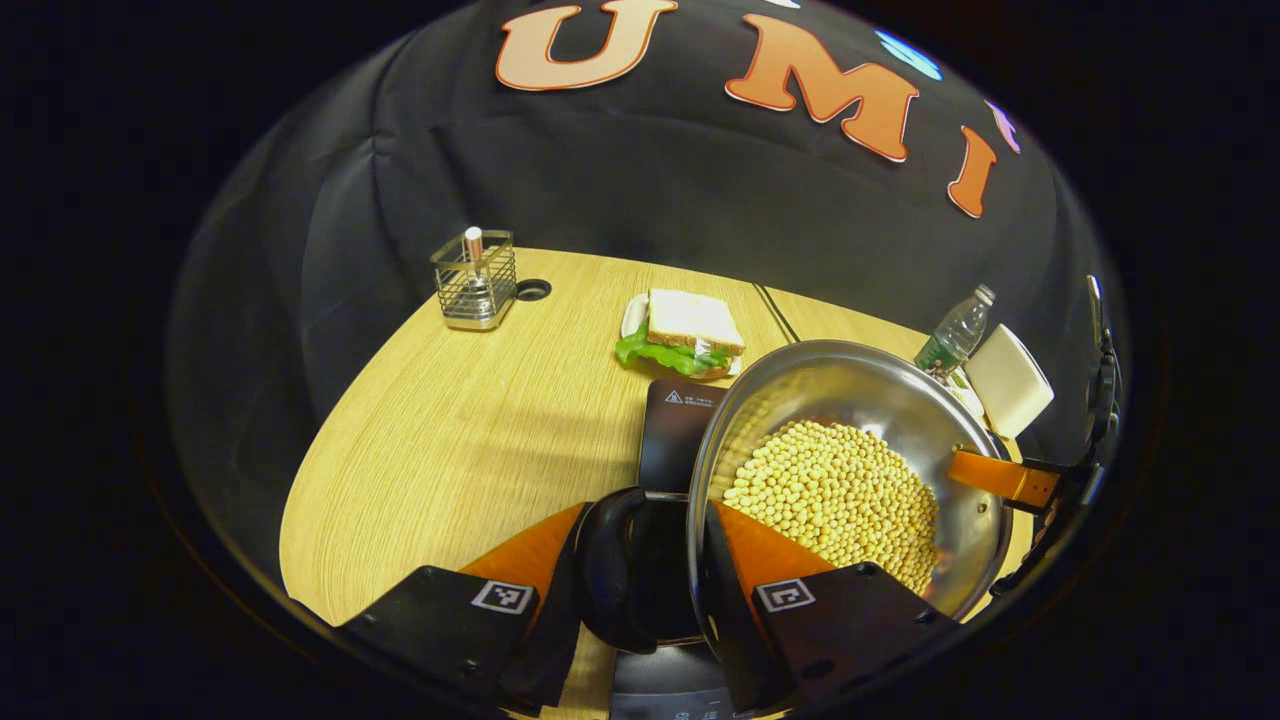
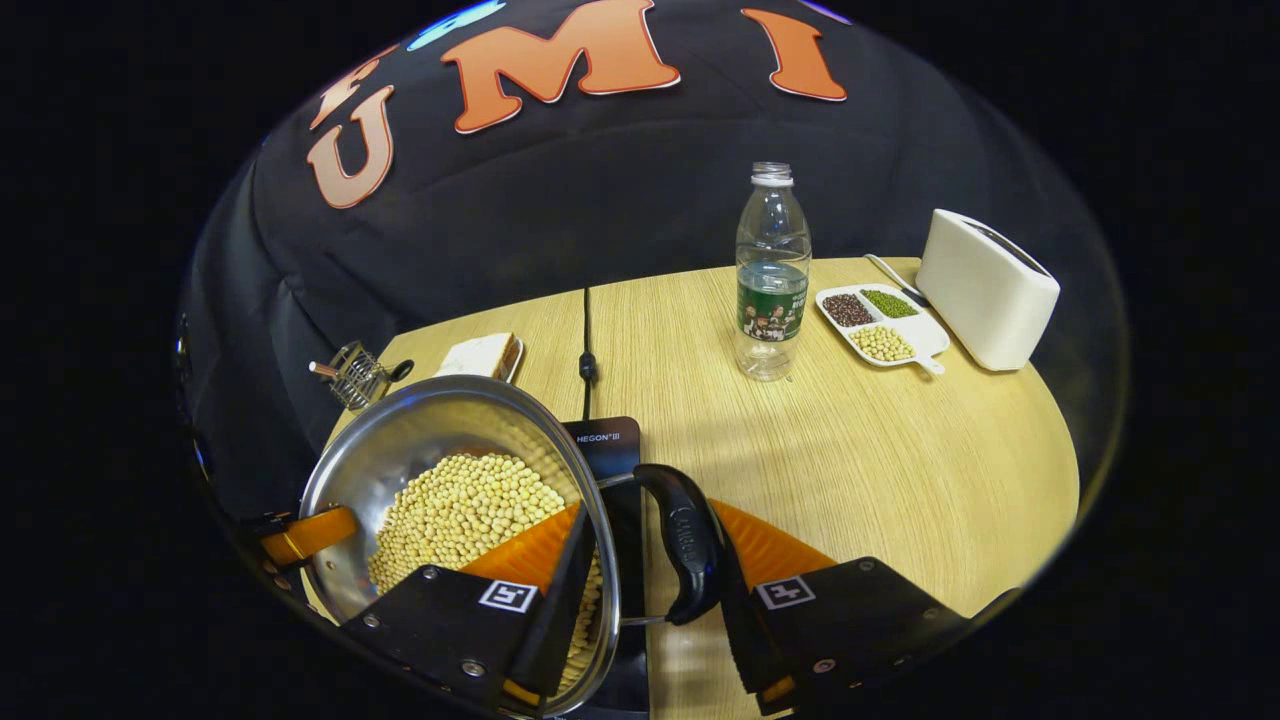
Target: First push the handle of the pot to place it horizontally, then grasp the pot with both hands and set it on the induction cooktop.
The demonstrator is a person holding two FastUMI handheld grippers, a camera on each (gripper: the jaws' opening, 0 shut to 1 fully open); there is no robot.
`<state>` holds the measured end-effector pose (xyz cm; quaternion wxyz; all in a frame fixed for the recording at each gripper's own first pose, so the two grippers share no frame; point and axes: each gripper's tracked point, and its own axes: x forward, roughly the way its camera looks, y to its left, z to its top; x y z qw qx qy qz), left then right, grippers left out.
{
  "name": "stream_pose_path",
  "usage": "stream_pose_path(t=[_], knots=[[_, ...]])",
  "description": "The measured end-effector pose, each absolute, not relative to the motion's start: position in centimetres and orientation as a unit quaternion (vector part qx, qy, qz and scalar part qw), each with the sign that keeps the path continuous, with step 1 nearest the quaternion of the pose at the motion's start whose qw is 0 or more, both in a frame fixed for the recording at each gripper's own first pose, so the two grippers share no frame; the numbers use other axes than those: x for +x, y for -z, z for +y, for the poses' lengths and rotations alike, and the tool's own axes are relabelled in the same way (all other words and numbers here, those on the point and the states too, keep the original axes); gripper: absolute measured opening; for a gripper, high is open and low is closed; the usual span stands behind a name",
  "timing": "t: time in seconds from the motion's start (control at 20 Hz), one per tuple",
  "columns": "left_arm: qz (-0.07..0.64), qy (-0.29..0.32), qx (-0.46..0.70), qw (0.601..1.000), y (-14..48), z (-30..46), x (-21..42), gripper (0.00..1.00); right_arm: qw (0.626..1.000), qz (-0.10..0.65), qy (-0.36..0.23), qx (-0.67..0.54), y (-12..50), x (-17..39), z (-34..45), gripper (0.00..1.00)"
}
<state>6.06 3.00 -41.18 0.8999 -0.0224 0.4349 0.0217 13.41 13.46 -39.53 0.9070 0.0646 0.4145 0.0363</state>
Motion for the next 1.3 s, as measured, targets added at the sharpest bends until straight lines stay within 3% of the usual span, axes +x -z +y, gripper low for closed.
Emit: stream_pose_path(t=[0.25, 0.3, 0.35, 0.4, 0.45, 0.5, 0.75, 1.05, 1.3], knots=[[0.434, -0.02, -0.007, 0.901, 41.4, 3.3, 6.4, 0.69, 0.905, 0.418, -0.039, 0.068, 39.7, 12.8, 13.3, 0.65], [0.428, -0.024, -0.002, 0.903, 41.2, 3.5, 6.6, 0.7, 0.903, 0.421, -0.042, 0.073, 39.8, 12.7, 13.4, 0.6], [0.423, -0.029, -0.001, 0.906, 41.2, 3.6, 6.8, 0.77, 0.903, 0.42, -0.044, 0.076, 39.8, 12.8, 13.3, 0.65], [0.418, -0.029, -0.003, 0.908, 41.0, 3.3, 6.8, 0.81, 0.902, 0.422, -0.048, 0.08, 39.6, 12.6, 13.4, 0.6], [0.416, -0.031, -0.003, 0.909, 41.0, 3.2, 6.8, 0.99, 0.904, 0.417, -0.054, 0.085, 39.1, 12.9, 13.5, 0.67], [0.413, -0.033, -0.002, 0.91, 40.7, 3.3, 6.9, 1.0, 0.907, 0.407, -0.055, 0.09, 38.3, 13.4, 13.3, 0.68], [0.335, -0.04, 0.032, 0.941, 36.6, 3.0, 8.5, 0.98, 0.937, 0.338, -0.034, 0.076, 33.0, 14.7, 9.9, 0.94], [0.189, -0.03, 0.057, 0.98, 23.2, 1.2, 9.0, 0.98, 0.967, 0.247, -0.031, 0.052, 23.9, 13.3, 6.1, 0.95], [0.103, -0.033, 0.049, 0.993, 12.1, 1.6, 5.4, 0.98, 0.986, 0.163, -0.017, 0.023, 14.5, 10.9, 1.7, 0.95]])
